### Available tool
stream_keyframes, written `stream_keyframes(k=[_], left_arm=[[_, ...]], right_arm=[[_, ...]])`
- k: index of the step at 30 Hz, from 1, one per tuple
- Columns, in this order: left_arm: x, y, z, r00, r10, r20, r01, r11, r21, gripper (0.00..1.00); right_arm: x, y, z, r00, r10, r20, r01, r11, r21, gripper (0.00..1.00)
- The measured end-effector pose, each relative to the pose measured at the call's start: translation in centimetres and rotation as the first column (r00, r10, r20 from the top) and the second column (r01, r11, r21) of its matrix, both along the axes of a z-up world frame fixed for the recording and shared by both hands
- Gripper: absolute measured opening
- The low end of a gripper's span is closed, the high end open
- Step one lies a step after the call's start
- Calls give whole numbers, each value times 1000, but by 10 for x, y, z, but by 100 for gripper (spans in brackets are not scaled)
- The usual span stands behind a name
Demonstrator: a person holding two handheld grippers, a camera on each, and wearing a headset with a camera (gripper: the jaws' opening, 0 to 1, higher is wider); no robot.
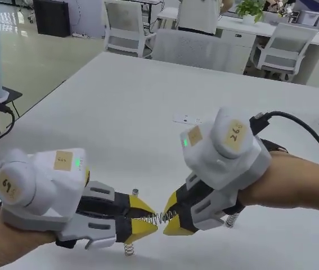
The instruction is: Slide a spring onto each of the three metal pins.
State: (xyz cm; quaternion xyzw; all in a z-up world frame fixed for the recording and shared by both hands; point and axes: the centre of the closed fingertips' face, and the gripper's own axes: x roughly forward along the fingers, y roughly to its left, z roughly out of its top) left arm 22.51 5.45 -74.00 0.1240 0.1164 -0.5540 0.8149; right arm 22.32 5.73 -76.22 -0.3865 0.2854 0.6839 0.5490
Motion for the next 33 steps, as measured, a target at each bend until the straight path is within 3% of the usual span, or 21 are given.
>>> stream_keyframes(k=[15,33], left_arm=[[1,-4,-1,1000,-11,-4,11,1000,2,3],[-1,-8,-2,999,-33,-11,33,999,-9,3]], right_arm=[[-7,9,25,1000,-10,-1,10,999,35,9],[-12,16,30,999,39,25,-38,999,-33,8]])
